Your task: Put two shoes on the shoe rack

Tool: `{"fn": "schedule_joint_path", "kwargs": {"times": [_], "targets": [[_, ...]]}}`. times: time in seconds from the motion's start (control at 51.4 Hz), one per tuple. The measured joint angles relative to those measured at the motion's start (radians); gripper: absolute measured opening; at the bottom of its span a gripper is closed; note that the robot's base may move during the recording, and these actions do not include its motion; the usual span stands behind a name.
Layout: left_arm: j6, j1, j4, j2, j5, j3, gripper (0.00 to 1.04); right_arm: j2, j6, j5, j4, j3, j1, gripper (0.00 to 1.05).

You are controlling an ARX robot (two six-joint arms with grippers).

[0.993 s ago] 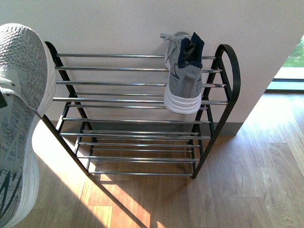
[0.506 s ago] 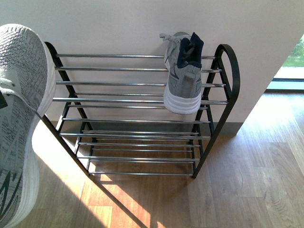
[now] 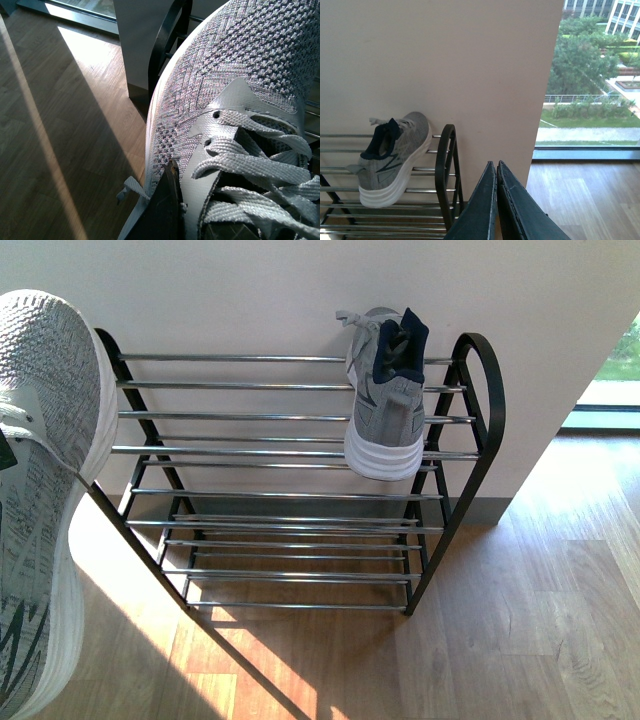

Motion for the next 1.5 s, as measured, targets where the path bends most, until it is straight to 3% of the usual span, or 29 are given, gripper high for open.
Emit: {"fn": "schedule_joint_path", "kwargs": {"times": [0.584,0.701,1.09,1.499], "targets": [[0.000,0.000,0.000,0.000,0.000,0.000,0.02,-0.196,0.000,-0.002,-0.128,-0.043,-0.001,0.01],[0.000,0.000,0.000,0.000,0.000,0.000,0.02,-0.341,0.000,0.000,-0.300,-0.043,-0.001,0.01],[0.000,0.000,0.000,0.000,0.000,0.000,0.02,-0.372,0.000,0.000,-0.311,-0.043,-0.001,0.02],[0.000,0.003,0.000,0.000,-0.009,0.000,0.02,-0.373,0.000,-0.004,-0.312,-0.043,-0.003,0.77]]}}
